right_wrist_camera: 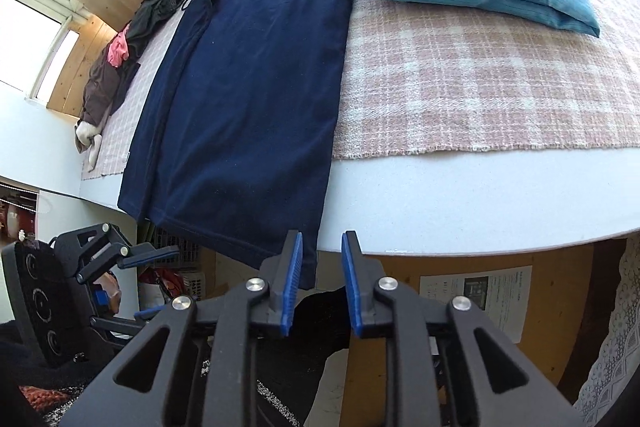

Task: Fold clothes

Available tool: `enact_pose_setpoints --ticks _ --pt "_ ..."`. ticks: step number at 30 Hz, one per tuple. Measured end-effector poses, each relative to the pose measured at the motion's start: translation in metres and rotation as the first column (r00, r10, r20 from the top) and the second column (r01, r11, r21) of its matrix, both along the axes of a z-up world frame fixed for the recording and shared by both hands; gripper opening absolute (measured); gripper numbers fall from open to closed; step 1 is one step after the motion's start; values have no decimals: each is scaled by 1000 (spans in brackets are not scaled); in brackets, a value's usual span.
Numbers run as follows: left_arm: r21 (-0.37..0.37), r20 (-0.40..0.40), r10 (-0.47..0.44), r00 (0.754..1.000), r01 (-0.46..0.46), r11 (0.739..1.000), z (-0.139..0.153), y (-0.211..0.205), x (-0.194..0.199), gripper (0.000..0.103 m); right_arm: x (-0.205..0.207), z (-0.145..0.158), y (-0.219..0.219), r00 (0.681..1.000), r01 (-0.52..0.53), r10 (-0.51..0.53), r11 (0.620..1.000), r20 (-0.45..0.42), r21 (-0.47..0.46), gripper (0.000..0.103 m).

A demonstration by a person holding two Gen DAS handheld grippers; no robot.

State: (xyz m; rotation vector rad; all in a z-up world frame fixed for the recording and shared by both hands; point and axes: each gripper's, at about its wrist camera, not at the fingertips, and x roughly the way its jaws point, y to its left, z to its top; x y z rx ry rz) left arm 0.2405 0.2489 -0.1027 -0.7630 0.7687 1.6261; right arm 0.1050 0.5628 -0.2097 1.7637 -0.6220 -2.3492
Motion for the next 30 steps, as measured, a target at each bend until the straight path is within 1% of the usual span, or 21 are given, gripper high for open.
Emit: enact_pose_setpoints --ticks 1,3,4,6,8,11,14,15,17,19,21,24,25,27,28,29,30 --pt "17 -36 -4 999 5 1000 -4 17 11 33 2 1 3 1000 7 -7 1000 -3 -6 21" --pt "-1 -142 -5 990 5 1000 -20 50 29 36 8 2 10 1000 28 -28 999 -9 -18 21" --pt "-13 -196 -6 981 4 1000 -28 66 38 34 13 3 14 999 40 -41 999 -12 -24 21" --pt "-52 -311 -38 950 23 998 -45 88 52 37 23 3 22 998 65 -65 997 -13 -31 21" --pt "-93 -358 -65 932 34 995 -57 103 58 37 32 2 30 996 89 -89 995 -13 -41 21" --pt "-122 -420 -81 904 33 992 -66 119 59 37 43 3 40 993 116 -117 992 -10 -52 21" --pt "-182 -419 -111 901 36 983 -78 133 53 37 42 8 45 992 123 -124 991 -15 -47 21" --pt "-181 -423 -117 899 42 983 -78 134 52 34 41 10 46 992 124 -124 991 -17 -47 21" --pt "-165 -397 -108 911 44 985 -72 135 50 24 29 18 49 993 113 -114 993 -27 -35 21" --pt "-137 -332 -74 940 29 990 -62 135 41 9 17 27 51 994 102 -103 995 -38 -22 21" --pt "-105 -257 -29 966 2 994 -50 133 31 6 -10 45 52 995 70 -68 997 -71 23 21" --pt "-46 -131 51 990 -58 997 -32 122 13 6 -89 75 58 988 33 -30 999 -153 20 21" --pt "-20 -90 79 993 -81 997 -24 116 7 6 -115 85 60 983 21 -17 1000 -180 20 22" --pt "28 -12 135 991 -135 990 -8 103 -9 6 -168 105 65 972 -4 8 1000 -234 20 31" --pt "51 33 163 986 -164 985 -1 95 -18 6 -196 114 67 966 -16 20 1000 -259 19 32" --pt "73 78 189 979 -194 978 6 88 -27 6 -233 116 66 965 -26 25 1000 -260 0 33" --pt "93 124 213 969 -225 970 14 81 -36 6 -268 112 65 968 -28 29 1000 -250 8 33"
